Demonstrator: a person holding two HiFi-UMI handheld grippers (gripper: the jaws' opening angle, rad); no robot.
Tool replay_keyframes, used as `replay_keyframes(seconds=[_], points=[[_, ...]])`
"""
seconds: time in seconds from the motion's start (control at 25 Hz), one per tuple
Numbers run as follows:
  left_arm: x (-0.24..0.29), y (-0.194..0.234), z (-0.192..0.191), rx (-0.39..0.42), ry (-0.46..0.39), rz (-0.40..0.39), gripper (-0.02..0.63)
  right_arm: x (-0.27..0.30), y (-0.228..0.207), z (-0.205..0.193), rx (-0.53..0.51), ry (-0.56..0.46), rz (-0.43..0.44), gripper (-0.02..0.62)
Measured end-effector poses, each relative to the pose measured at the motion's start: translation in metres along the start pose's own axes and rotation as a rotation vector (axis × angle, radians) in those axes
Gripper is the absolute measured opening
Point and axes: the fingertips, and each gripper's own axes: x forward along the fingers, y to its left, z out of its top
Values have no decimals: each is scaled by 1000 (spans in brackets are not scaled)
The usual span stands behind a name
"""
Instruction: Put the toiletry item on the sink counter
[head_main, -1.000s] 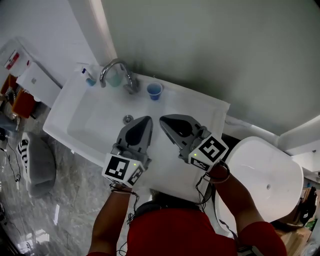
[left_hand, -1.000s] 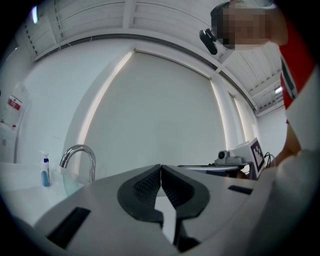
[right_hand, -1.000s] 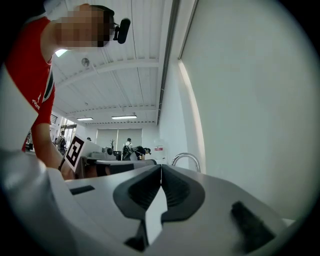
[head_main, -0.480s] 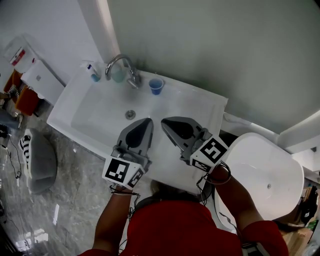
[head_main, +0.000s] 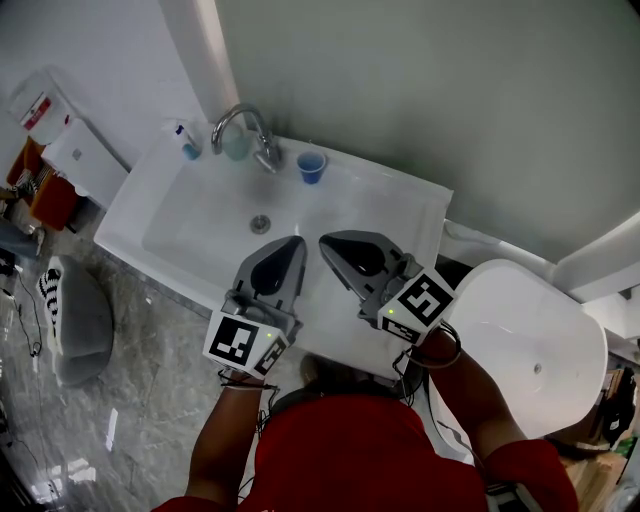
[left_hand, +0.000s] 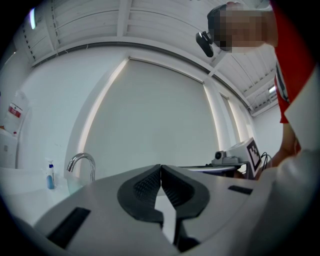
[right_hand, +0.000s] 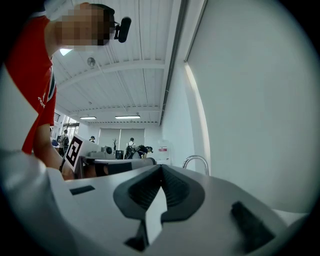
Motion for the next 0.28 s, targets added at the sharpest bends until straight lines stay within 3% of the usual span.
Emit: replay_keyframes(seconds=[0.28], points=[[-6,-5,3,1,-8,-3,17,-5,5,3,-1,-9,-6,29]])
